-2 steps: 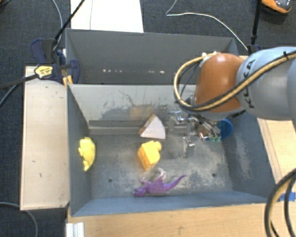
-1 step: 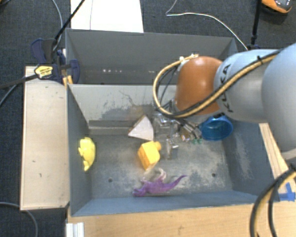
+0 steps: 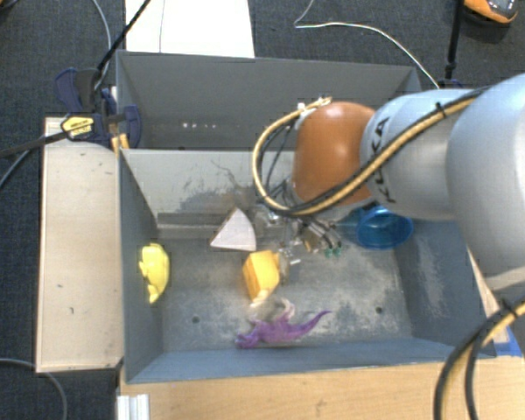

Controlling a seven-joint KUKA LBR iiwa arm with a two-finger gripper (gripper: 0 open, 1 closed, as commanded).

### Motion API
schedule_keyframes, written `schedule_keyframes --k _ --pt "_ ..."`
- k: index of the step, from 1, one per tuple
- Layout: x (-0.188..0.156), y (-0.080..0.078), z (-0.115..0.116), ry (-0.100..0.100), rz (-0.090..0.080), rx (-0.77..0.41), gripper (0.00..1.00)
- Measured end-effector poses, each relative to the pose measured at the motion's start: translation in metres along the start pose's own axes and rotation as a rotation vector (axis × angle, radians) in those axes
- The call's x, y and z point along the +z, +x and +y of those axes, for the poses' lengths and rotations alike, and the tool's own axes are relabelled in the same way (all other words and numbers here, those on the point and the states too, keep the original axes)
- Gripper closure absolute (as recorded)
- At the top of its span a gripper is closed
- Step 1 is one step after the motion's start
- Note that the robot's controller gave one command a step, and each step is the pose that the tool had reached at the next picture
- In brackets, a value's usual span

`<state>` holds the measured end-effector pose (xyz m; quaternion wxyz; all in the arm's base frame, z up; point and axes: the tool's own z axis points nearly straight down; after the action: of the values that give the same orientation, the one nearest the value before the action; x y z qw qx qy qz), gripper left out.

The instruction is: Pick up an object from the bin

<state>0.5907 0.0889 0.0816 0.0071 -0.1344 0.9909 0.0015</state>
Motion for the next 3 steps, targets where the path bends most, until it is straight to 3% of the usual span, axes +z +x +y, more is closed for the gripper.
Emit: schedule_keyframes --k 1,2,3 --pt "0.006 0.012 0.011 0.007 0.0 -0.076 0.0" --pt "0.01 0.011 0.062 -0.001 -0.002 -0.148 1.0" --pt "0.01 0.011 0.062 -0.001 -0.002 -0.148 1.0"
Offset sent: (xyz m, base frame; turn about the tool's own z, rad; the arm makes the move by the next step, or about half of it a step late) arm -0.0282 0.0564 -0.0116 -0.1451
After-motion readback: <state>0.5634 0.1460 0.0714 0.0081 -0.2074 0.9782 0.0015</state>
